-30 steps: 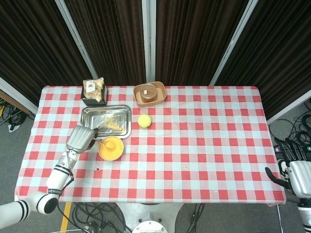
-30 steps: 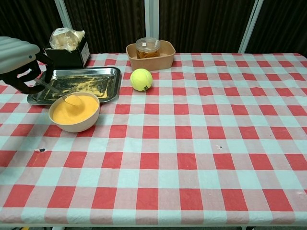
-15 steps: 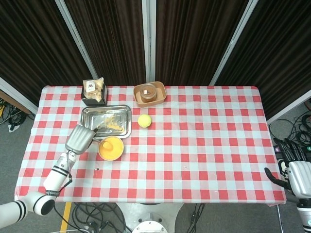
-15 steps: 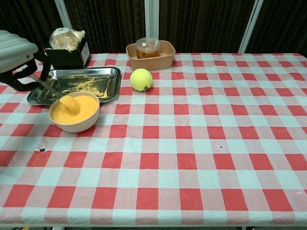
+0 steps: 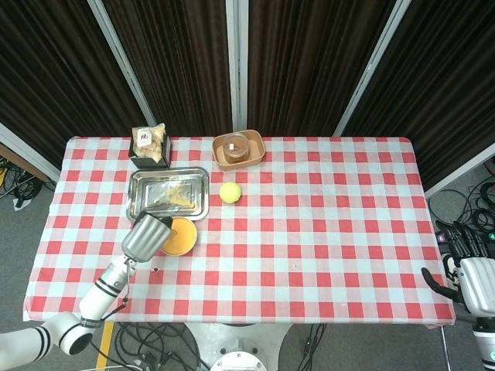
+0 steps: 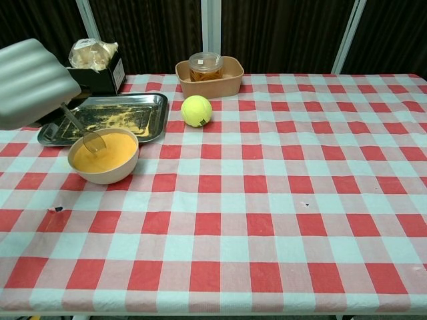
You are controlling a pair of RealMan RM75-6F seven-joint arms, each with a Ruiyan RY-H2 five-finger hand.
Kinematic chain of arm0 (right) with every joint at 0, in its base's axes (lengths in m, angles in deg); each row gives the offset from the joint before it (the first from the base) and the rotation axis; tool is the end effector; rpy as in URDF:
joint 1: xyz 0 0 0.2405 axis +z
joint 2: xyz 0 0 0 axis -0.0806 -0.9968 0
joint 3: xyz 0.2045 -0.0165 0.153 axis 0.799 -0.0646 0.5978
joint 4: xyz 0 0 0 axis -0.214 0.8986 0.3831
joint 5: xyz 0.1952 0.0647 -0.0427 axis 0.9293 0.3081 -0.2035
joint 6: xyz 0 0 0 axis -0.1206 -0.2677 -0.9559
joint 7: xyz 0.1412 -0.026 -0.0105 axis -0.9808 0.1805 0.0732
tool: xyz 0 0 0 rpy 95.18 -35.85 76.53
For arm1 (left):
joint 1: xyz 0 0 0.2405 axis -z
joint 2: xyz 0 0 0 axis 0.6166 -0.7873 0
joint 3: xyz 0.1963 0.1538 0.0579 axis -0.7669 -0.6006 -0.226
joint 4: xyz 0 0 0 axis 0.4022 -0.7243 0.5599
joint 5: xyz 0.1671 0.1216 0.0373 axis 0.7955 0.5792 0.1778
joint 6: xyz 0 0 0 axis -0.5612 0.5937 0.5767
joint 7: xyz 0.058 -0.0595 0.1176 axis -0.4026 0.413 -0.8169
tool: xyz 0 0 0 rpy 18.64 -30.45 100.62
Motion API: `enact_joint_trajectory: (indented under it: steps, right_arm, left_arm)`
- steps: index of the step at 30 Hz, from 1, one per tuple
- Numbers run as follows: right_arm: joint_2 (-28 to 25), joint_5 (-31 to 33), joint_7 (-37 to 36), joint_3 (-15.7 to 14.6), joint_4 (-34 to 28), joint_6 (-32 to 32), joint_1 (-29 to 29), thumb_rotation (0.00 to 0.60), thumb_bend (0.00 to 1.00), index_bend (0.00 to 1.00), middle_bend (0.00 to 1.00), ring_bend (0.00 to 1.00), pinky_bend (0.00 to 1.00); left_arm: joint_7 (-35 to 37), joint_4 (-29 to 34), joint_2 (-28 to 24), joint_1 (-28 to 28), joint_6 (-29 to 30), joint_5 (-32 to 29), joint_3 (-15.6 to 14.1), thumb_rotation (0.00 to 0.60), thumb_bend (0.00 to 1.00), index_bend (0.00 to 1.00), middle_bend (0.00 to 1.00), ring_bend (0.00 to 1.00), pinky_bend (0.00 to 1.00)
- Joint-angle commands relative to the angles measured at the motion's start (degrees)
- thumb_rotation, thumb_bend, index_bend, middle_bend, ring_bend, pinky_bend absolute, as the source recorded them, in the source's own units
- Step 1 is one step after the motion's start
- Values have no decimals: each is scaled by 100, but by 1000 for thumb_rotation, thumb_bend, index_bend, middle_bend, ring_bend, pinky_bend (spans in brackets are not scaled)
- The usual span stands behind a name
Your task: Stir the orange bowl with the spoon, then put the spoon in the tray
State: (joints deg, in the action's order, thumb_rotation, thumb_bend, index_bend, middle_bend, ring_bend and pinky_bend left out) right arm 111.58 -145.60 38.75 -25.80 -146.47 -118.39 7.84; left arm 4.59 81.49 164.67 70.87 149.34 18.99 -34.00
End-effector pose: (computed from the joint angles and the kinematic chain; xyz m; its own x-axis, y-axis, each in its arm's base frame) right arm -0.3032 -0.1712 0.1925 0.2492 0.0373 0.9677 -0.9643 -0.0829 0.2515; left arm -0.1913 0.2922 0.0078 0.8804 -0.3742 0.2913 0.1455 -0.3717 -0.9169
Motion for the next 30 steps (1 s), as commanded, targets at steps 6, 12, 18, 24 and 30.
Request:
enact_joint_trajectory:
  steps: [6,12,18,24,30]
  right_arm:
    - [12,14,-48,5,49,22,13,600,243,0,129,0,0]
    - [7,14,-86,5,73,-9,-6,600,243,0,129,0,0]
    - [17,-9,-102,-1,87,-37,-17,600,242,0,129,0,0]
    - [22,-31,-99,-1,86,-41,-10,600,243,0,129,0,0]
    - [5,-33,-79,4,57,-61,-17,600,243,0,129,0,0]
  left_arm:
    - [-396,-246,234,47,-274,-73,6,600,387,741,950,934,990]
    - [-507,-192,86,39,-216,-188,173,600,390,741,951,935,990]
    - [-849,364,-213,-4,-36,-276,347,600,390,741,951,935,990]
    - [-1195,464,-172,31,-29,-130,286,600,391,741,951,935,991]
    - [-2130,625,-62,5,-285,-424,222,600,392,741,952,933,990]
